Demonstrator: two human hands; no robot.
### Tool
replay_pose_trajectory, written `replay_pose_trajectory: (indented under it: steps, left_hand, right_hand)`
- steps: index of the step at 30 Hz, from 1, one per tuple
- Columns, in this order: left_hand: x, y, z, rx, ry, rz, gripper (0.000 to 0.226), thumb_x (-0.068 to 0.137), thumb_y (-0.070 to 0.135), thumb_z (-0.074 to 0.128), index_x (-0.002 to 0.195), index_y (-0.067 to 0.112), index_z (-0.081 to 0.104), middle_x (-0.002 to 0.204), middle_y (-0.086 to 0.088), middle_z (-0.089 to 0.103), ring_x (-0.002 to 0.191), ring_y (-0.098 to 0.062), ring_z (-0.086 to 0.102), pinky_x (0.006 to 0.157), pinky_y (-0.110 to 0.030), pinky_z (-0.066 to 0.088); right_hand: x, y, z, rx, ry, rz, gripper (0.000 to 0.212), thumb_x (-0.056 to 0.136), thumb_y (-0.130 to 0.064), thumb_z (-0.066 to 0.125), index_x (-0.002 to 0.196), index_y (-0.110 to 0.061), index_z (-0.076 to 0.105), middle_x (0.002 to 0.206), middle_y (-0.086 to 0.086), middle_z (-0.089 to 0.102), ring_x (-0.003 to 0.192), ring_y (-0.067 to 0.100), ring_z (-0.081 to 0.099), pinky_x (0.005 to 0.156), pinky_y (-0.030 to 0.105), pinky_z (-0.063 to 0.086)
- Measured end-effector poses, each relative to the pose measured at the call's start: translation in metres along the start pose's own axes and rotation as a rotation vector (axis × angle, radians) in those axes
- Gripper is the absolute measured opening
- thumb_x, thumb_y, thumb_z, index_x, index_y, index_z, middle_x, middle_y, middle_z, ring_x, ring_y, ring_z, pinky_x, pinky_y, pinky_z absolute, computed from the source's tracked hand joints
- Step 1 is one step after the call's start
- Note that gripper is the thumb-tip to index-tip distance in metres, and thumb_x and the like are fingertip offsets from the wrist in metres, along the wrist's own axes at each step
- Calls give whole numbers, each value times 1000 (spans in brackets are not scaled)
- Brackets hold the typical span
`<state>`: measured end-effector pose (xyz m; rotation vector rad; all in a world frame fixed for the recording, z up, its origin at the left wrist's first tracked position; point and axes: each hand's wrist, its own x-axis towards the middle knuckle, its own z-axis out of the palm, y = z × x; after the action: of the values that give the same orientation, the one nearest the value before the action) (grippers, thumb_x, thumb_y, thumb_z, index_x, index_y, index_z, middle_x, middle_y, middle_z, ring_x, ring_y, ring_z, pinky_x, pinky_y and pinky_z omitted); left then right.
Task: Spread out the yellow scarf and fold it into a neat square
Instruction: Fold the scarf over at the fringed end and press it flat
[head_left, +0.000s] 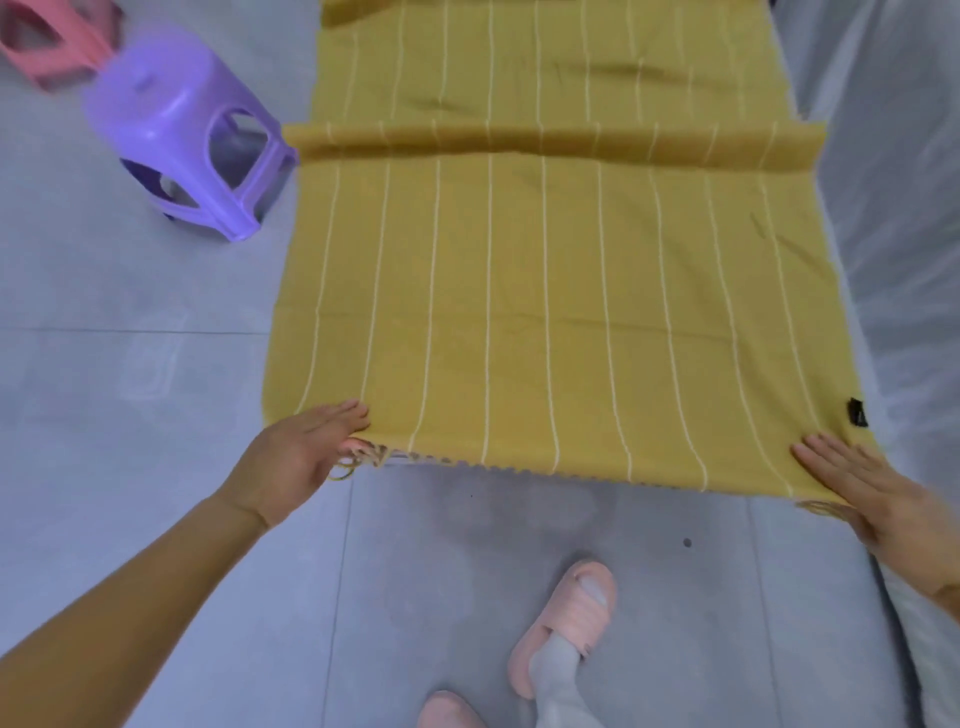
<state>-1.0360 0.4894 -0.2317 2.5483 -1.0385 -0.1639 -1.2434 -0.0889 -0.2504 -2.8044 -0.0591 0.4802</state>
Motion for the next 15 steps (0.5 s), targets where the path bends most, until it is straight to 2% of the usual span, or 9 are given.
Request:
replay_pose_trajectory:
  steps: [2,4,6,8,10,13,15]
  left_hand:
    - [-8,15,-14,-30,12,33,48,99,43,31,114,10,63,118,-7,65,108,-18,61,95,-23,43]
    - [-20,26,-33,-29,-7,91,46,99,44,28,116,15,59,116,-5,66,100,-20,66,83,-29,53]
    - [-32,37,-55,3,-40,122,40,100,42,26,117,20,55,113,-2,68,92,-18,69,72,-29,57]
    - [-46,50,-78,48,-71,110,28,97,33,35,115,23,54,103,2,71,79,-15,70,61,-27,58]
    - [-60,69,-108,66,-124,96,35,79,22,43,112,26,52,92,6,72,68,-13,69,51,-22,54]
    - [-81,95,-150,36,-191,61,43,69,24,43,109,32,52,85,16,70,61,-3,64,48,-15,50]
    - [-96,112,-172,-17,-199,-3,31,75,32,46,103,43,53,78,25,66,59,5,59,50,-8,46]
  right_hand:
    - [-19,-3,-1,21,-38,29,51,98,-48,17,147,-33,20,154,-23,11,141,0,13,116,22,8]
    - [-39,-10,-10,19,-60,48,53,97,-50,18,147,-31,22,154,-23,11,141,0,13,115,21,7]
    - [-55,-21,-23,26,-26,47,55,96,-52,21,148,-31,20,154,-23,13,141,-1,15,115,20,8]
    - [-74,-38,-41,48,41,46,56,96,-53,24,147,-30,23,154,-21,16,140,-1,17,115,21,10]
    - [-95,-57,-65,46,124,31,56,96,-52,26,143,-23,32,153,-19,21,139,0,21,115,21,12]
    - [-121,-87,-109,45,241,-14,51,99,-48,24,137,-19,40,149,-18,27,138,-2,24,113,18,17]
    - [-139,-104,-131,38,273,-43,48,100,-45,21,139,-22,38,149,-17,27,137,-2,23,110,15,21]
